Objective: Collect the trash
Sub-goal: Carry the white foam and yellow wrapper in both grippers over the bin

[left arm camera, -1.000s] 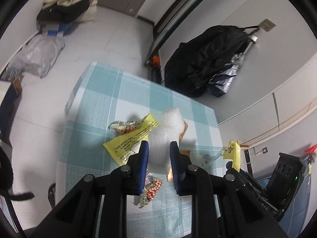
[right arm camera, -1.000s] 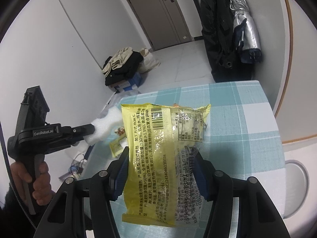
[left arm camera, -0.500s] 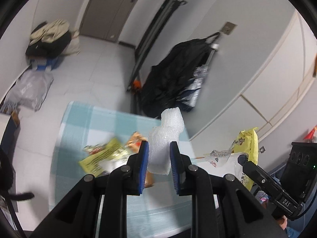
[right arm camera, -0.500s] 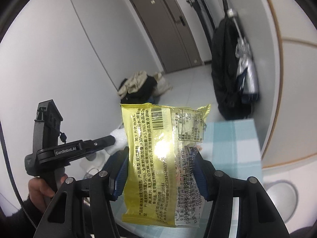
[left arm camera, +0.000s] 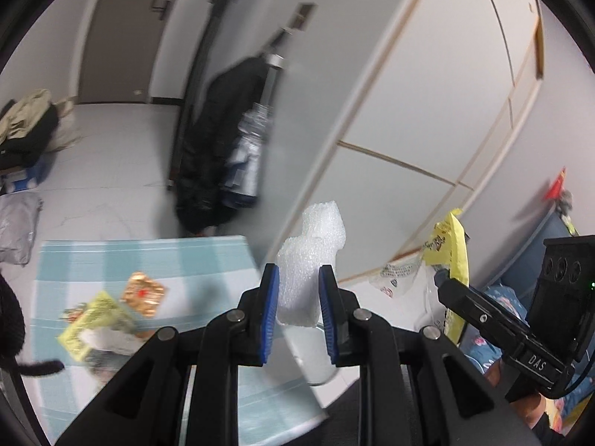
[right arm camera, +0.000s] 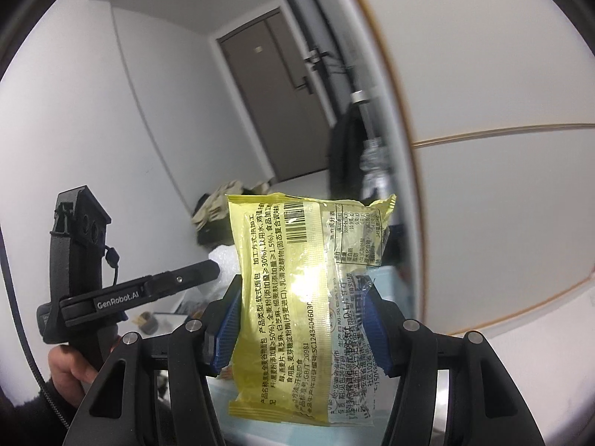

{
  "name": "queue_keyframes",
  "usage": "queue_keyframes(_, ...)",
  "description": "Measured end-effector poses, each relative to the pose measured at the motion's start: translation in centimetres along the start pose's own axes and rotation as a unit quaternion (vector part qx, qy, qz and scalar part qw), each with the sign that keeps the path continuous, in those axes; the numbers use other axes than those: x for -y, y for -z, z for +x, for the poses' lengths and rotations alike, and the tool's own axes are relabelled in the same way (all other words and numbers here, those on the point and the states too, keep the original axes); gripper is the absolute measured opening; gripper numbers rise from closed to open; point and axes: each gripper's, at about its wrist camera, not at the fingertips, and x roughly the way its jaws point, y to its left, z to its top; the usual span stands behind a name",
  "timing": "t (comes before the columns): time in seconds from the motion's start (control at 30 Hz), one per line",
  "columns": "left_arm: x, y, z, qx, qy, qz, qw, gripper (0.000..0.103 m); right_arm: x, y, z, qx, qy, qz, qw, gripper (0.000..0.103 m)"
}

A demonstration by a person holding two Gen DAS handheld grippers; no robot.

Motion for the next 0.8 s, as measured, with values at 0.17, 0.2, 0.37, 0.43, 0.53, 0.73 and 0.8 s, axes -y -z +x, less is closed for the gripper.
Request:
queue_keyframes(0.17, 2.8, 0.3, 3.8, -0.034, 0.02, 0.019, 0.999, 0.017, 4.7, 0.3, -2.1, 0.005, 0.041, 0.03, 0.999, 0.058)
queue_keyframes(0.2, 3.4, 0.5, 4.8, -0.044, 0.025, 0.023, 0.9985, 0.017, 5.7, 0.4, -2.3, 0.005, 0.051, 0.038, 0.998, 0.058)
queue_keyframes(0.37, 5.3, 1.2, 9.1, -0.085, 0.04, 0.03, 0.9951, 0.017, 11.1, 1.5, -3.1, -0.004, 0.095, 0.086, 0.992, 0.058)
queue_keyframes(0.43, 5.6, 1.5, 10.7, -0.101, 0.042, 0.033, 0.9934, 0.017, 13.4, 2.1, -3.0, -0.01, 0.11, 0.104, 0.988, 0.058)
queue_keyframes(0.53, 5.9, 2.2, 13.6, -0.131, 0.043, 0.036, 0.9898, 0.017, 16.3, 3.2, -2.3, -0.022, 0.13, 0.129, 0.983, 0.058)
queue_keyframes(0.73, 5.8, 4.0, 18.4, -0.187, 0.041, 0.032, 0.9811, 0.017, 22.3, 6.5, 0.5, -0.055, 0.152, 0.184, 0.97, 0.058)
queue_keyframes(0.8, 5.5, 4.9, 20.3, -0.209, 0.037, 0.028, 0.9768, 0.017, 24.4, 7.6, 1.9, -0.071, 0.157, 0.192, 0.966, 0.058)
